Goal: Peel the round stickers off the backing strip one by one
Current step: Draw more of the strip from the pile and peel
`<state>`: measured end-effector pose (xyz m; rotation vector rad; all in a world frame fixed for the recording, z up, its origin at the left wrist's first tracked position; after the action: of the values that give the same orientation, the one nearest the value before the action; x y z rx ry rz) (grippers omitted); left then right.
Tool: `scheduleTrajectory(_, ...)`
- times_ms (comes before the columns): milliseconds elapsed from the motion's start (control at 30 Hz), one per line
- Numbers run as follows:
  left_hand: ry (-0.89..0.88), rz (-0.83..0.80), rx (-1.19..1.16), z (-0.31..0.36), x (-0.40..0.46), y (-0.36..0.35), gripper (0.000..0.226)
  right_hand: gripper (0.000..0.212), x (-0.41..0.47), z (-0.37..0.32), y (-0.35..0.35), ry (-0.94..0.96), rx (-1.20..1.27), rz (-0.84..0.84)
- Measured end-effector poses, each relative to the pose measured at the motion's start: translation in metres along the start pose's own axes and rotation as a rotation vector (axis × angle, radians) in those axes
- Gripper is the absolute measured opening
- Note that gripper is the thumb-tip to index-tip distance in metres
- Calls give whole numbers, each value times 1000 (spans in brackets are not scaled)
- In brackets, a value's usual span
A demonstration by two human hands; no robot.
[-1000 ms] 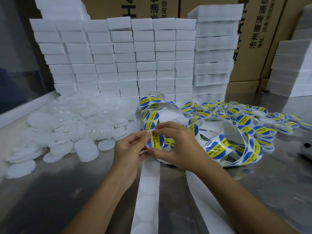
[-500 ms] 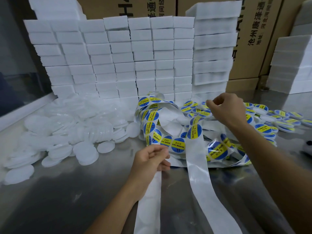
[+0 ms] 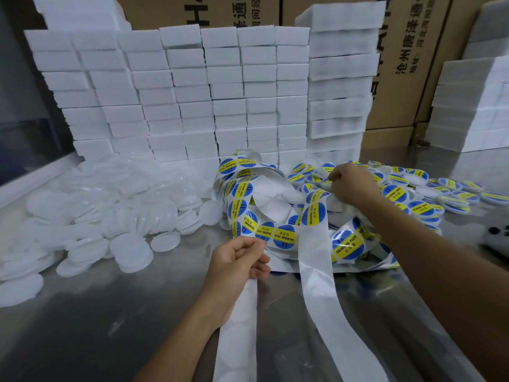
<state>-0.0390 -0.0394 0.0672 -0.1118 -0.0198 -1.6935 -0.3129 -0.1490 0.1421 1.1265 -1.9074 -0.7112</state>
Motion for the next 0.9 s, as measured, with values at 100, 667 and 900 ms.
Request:
scheduleTrajectory(100,5,1,-4,1,-1,0,10,25,-26,-11,4,31,121,191)
scheduleTrajectory(667,23,6,-91,6,-5,-2,11,73,-122,-71,-7,174,1011,-316)
scheduleTrajectory(900,-1,-127,-211,12,-5,2,41,97,-138,-83,-13,268,991,-607)
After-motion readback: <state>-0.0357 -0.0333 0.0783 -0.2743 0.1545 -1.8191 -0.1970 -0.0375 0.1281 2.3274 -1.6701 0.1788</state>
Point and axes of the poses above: each hand's wrist, its own x-axis towards the middle knuckle, its own y-axis out of the back of the hand, z = x × y, the point moved 1 cm from there along x, towards the middle knuckle, and after that the axes turned 7 degrees about x, right-handed, at the moved point
